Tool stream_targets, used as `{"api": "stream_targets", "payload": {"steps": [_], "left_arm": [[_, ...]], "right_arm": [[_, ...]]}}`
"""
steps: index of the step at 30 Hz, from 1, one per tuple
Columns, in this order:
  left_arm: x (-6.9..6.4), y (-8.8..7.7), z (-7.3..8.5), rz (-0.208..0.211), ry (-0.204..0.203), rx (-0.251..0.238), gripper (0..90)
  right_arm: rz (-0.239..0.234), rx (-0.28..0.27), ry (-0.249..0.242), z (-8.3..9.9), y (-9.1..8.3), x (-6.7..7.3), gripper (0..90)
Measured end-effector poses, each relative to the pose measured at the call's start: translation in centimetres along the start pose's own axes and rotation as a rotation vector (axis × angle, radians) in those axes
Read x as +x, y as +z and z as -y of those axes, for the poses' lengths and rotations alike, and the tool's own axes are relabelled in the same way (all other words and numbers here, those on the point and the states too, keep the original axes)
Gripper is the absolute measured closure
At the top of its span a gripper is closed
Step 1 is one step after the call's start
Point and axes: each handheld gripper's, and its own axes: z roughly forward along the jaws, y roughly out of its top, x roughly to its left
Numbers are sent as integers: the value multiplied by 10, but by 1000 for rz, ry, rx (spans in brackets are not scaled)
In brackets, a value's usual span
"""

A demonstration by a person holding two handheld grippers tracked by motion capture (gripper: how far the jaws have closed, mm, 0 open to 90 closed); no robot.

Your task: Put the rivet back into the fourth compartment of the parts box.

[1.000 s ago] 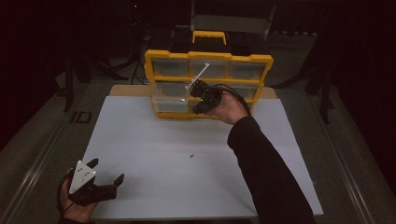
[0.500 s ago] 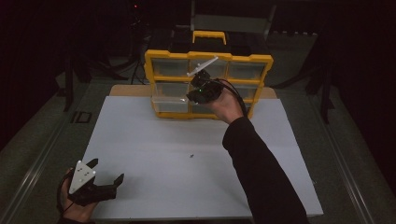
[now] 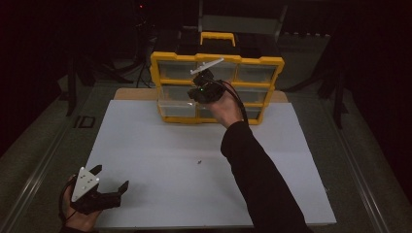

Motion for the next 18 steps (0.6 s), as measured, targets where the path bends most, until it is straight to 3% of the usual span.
{"api": "stream_targets", "payload": {"steps": [1,2,3,6,8,13,18], "left_arm": [[0,0,0,0,0,-1,1],[0,0,0,0,-1,-2,1],[0,0,0,0,-2,-4,1],[0,0,0,-1,-1,-1,1],[0,0,0,-1,-2,-1,1],[0,0,0,1,0,1,1],[0,0,0,0,0,0,1]], "right_arm": [[-9,-6,10,-1,1,-1,792],[-21,-8,27,-2,2,-2,605],[-16,-17,39,-3,3,-4,472],[-30,-31,47,-2,1,-5,310],[-5,-21,39,-2,-1,-5,278],[-1,7,6,-1,-9,-3,200],[8,57,-71,3,-12,1,162]]}}
